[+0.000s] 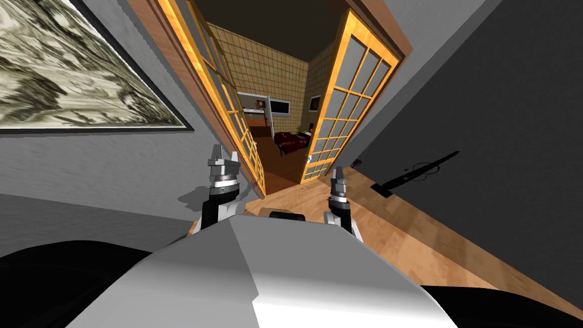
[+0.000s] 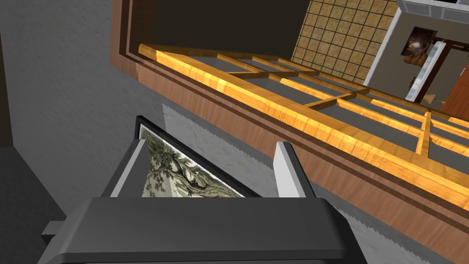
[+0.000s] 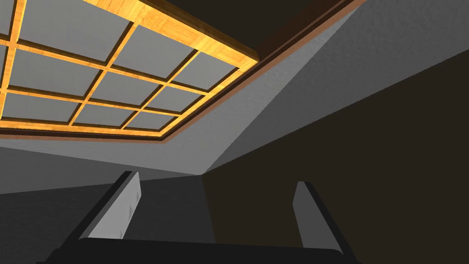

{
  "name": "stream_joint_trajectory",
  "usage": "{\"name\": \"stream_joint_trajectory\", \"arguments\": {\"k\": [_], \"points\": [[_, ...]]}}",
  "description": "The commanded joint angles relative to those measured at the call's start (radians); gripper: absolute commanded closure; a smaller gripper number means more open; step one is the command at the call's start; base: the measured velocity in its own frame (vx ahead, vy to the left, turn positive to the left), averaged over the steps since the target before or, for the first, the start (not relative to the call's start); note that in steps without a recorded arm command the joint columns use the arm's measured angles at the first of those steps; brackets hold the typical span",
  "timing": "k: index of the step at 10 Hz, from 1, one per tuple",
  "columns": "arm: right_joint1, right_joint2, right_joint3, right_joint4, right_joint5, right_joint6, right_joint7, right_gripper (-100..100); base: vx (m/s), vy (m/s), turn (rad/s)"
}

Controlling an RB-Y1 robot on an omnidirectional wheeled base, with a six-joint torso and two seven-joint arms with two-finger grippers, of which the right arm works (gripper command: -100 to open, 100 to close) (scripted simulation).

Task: Push the door open

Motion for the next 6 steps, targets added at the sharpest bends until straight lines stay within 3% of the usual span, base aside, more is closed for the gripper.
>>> {"name": "stream_joint_trajectory", "arguments": {"k": [1,6], "points": [[-0.006,-0.005,-0.007,0.034,0.012,-0.014,0.023,-100,0.086,-0.034,0.054],[-0.027,-0.021,-0.030,0.146,0.052,-0.053,0.096,-100,0.089,-0.034,0.056]]}}
